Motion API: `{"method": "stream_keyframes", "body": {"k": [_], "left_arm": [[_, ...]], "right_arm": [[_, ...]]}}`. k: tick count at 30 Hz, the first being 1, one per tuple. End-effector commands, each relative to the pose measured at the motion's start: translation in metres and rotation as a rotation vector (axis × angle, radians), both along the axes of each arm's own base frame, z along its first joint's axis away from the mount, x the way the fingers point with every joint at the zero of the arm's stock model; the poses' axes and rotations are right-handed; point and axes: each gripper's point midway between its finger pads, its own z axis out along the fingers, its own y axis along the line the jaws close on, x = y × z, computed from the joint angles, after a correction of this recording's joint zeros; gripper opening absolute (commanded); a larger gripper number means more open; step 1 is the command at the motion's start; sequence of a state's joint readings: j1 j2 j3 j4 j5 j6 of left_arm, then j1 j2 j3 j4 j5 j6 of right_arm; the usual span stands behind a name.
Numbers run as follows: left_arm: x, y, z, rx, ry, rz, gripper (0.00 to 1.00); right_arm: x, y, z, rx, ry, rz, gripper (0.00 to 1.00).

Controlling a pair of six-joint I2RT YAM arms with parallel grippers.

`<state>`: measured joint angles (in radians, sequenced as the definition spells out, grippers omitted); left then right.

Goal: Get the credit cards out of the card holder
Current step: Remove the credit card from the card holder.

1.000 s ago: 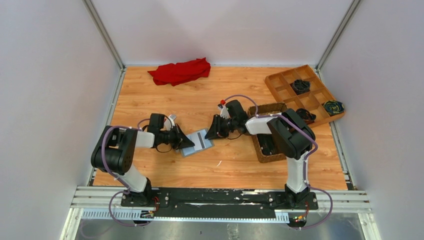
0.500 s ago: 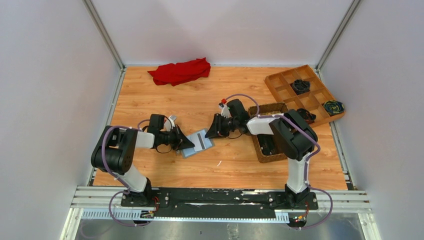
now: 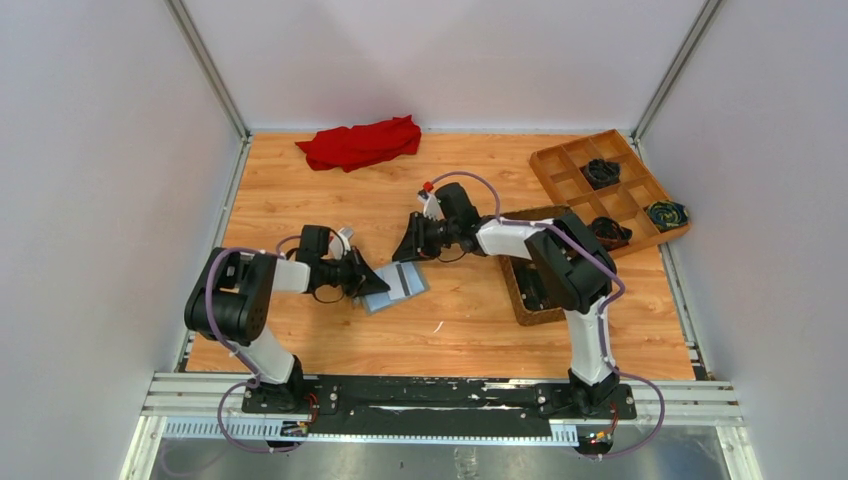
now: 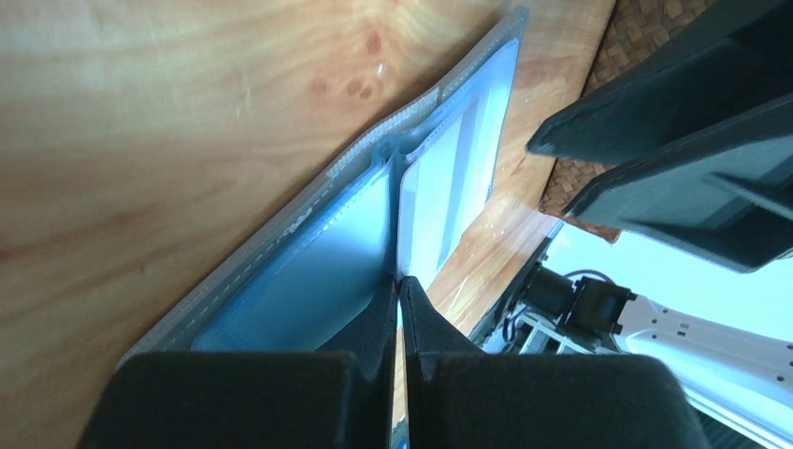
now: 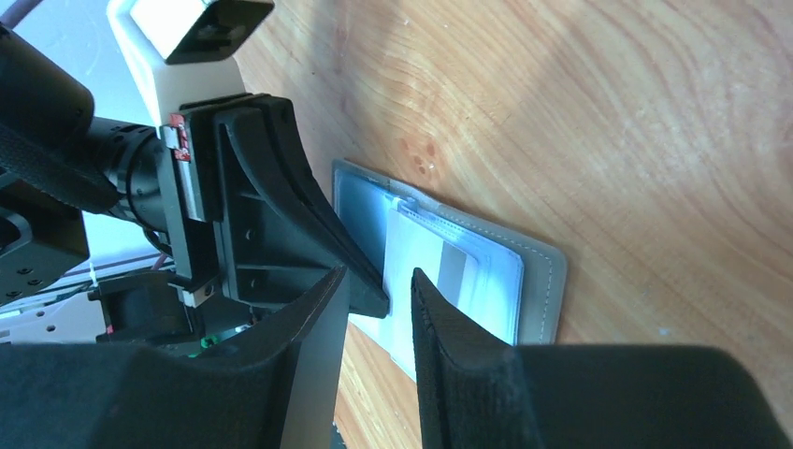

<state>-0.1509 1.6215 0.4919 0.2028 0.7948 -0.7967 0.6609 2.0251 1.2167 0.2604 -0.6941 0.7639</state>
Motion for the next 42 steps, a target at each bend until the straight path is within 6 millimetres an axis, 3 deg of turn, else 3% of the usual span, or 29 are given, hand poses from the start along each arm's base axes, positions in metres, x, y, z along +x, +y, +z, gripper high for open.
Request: {"method": "stream_keyframes", "body": {"k": [1,6,13,20,33,42], "left_arm": [[0.015,0.002,-0.008,0.02,0.005,-0.001,0.0],[0.026,0.001,-0.01,0.026,-0.003,-0.001,0.0],[0.032,0.0,-0.005,0.026,-0.019,0.007,0.0],[0.028,0.002,-0.013,0.037,0.006,0.016,0.0],[0.022,0.006,-0.011,0.055,0.006,0.048,0.0],[0.019,0.007,-0.012,0.057,0.014,0.052,0.0]], "right_arm": [[-0.007,0.004,-0.019,-0.045,0.042,0.035,0.35],[0.003,0.0,-0.033,-0.093,0.046,-0.007,0.35],[0.018,-0.028,-0.065,-0.237,0.062,-0.106,0.35],[0.009,-0.05,-0.092,-0.315,0.124,-0.147,0.33],[-0.002,-0.074,-0.116,-0.428,0.174,-0.186,0.33],[-0.003,-0.078,-0.121,-0.441,0.19,-0.197,0.33]]}}
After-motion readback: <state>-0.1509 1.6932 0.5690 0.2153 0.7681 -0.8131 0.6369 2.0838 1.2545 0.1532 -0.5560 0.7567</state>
